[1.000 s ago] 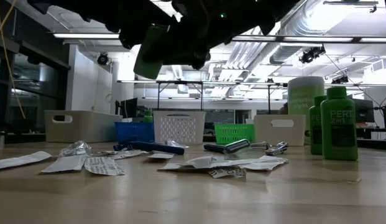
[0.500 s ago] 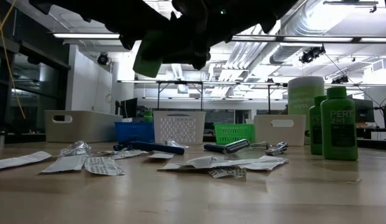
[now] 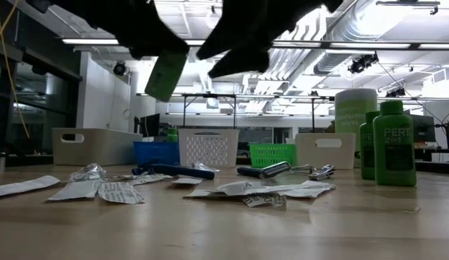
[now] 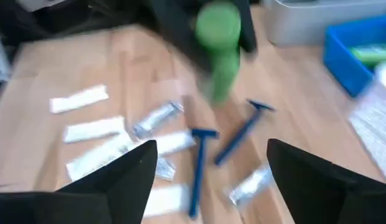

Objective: Pick & Place Travel size toiletries
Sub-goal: Put the shampoo into the blue bin

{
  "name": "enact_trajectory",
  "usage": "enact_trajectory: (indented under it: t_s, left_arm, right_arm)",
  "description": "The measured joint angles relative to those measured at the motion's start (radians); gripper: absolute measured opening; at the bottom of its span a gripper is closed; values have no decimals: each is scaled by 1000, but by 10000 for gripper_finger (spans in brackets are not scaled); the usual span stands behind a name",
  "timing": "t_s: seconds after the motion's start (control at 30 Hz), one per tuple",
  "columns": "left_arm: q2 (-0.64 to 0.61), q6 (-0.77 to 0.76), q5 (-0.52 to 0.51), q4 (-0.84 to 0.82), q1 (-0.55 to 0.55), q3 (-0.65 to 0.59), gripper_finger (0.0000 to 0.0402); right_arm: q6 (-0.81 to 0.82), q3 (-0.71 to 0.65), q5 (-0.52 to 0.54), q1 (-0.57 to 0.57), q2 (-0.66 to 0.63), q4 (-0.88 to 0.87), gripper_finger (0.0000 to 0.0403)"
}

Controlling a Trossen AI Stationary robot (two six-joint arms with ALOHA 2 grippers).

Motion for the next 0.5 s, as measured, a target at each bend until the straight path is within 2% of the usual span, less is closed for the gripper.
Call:
enact_trajectory:
  t_s: [0.1, 0.2, 0.3, 0.5]
  left_arm:
    - [-27, 1, -158, -80, 0, 0, 93]
    - [-46, 3, -260, -139, 23, -1, 93]
    - [-51, 2, -275, -134, 79, -19, 93]
    - [-51, 38, -263, 59, 255, -153, 93]
  right_arm:
    - [25, -1, 91, 15, -45, -75, 304]
    - [38, -2, 183, 39, -83, -126, 303]
    - [39, 0, 229, 59, -98, -114, 299]
    - [44, -1, 254, 83, -112, -130, 299]
